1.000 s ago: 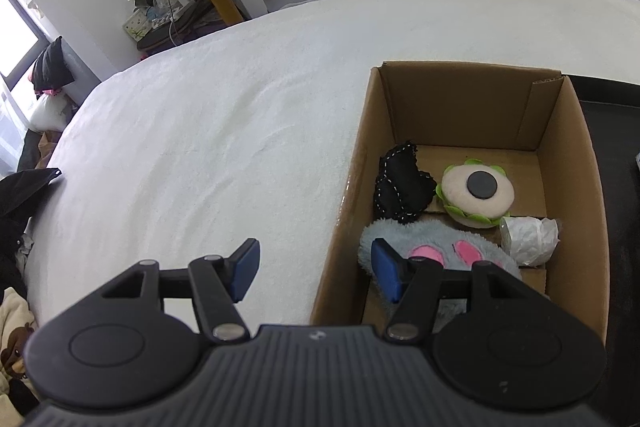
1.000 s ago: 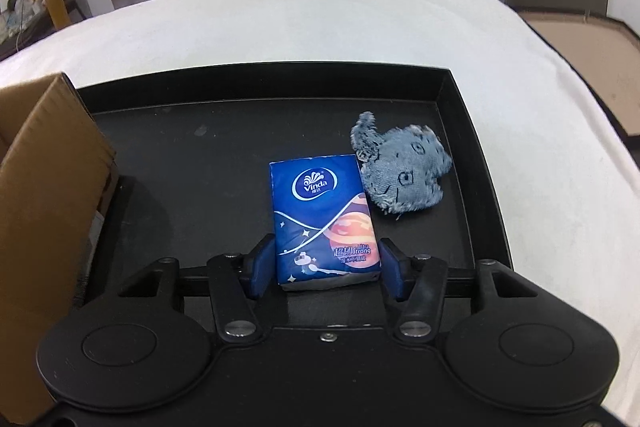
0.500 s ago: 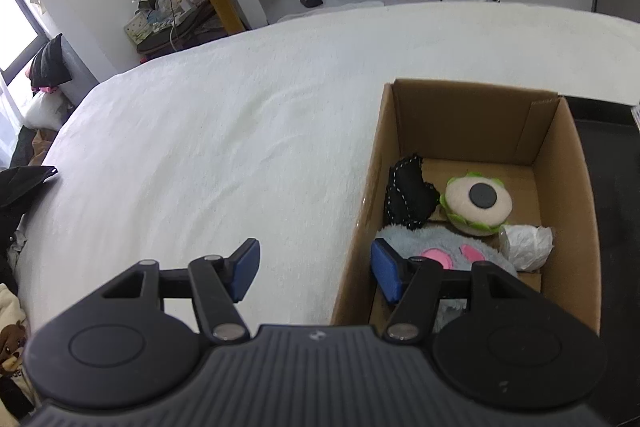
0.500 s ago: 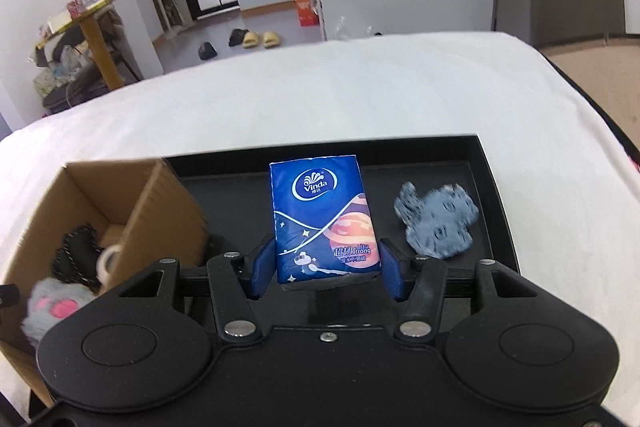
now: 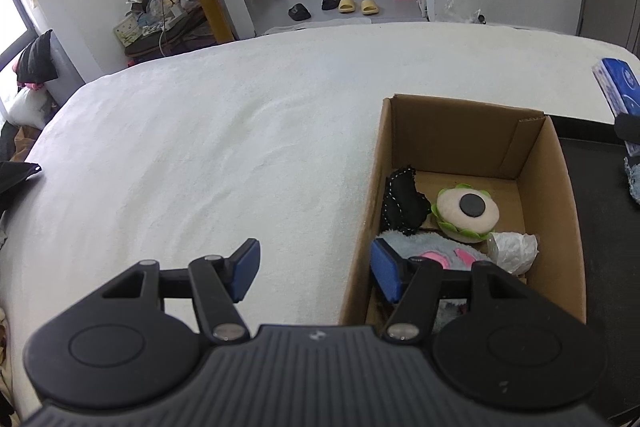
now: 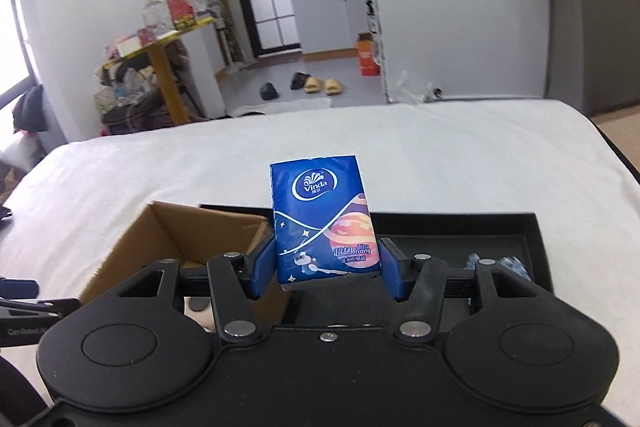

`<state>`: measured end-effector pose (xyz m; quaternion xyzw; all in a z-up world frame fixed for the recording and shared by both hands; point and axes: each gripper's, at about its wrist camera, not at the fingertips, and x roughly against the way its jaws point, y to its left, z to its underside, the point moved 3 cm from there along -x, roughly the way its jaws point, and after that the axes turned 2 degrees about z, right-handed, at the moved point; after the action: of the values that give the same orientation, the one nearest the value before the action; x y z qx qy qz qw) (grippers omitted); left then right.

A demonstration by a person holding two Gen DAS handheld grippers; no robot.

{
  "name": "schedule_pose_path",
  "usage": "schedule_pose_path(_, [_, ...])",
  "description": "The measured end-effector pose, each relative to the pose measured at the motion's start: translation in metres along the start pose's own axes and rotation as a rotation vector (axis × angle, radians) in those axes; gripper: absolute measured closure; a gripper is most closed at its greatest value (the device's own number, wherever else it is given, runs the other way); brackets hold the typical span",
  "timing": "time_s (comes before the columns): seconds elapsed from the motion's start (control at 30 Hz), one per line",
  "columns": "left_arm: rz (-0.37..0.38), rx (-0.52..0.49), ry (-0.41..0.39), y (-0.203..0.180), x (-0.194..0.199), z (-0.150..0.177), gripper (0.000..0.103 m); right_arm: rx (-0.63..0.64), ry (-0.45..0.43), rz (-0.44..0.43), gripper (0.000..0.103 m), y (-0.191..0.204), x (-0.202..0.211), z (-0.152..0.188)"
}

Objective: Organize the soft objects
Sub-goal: 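Carry the tissue pack over the box and lower it inside, then open the right gripper and withdraw it from the box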

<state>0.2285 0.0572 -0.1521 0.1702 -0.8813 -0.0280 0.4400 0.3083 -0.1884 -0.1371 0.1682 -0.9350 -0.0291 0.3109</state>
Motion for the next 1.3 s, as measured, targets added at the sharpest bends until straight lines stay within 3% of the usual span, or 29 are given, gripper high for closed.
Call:
schedule_pose_path(0.23, [0.047,0.028,-0.001,0.004,-0.004,0.001,0.047,0.042,-0.015,-0.089,0.051,0.025,-0.001,-0.008])
schedule_pose_path(0.43, [0.082,0.038,0.003,0.005,-0.010,0.006,0.051,0.115,0.034,-0.146,0.050,0.054,-0.010,-0.002])
schedule_pose_path(0.77, [0.186,0.068,0.021,0.004,-0.018,0.010,0.095,0.202,0.080,-0.175,0.050,0.084,-0.018,0.006])
schedule_pose_path(0.93, [0.191,0.077,0.024,0.003,-0.016,0.008,0.095,0.243,0.085,-0.149,0.050,0.091,-0.020,0.011])
schedule_pose_path(1.0, [0.191,0.073,0.024,0.004,-0.016,0.008,0.095,0.254,0.105,-0.098,0.040,0.089,-0.023,0.013])
schedule_pose_path(1.07, [0.195,0.076,0.027,0.005,-0.016,0.008,0.095,0.266,0.100,-0.080,0.036,0.087,-0.022,0.015])
schedule_pose_path(1.3, [0.195,0.092,0.042,0.008,-0.016,0.008,0.090,0.260,0.105,-0.065,0.035,0.084,-0.019,0.018])
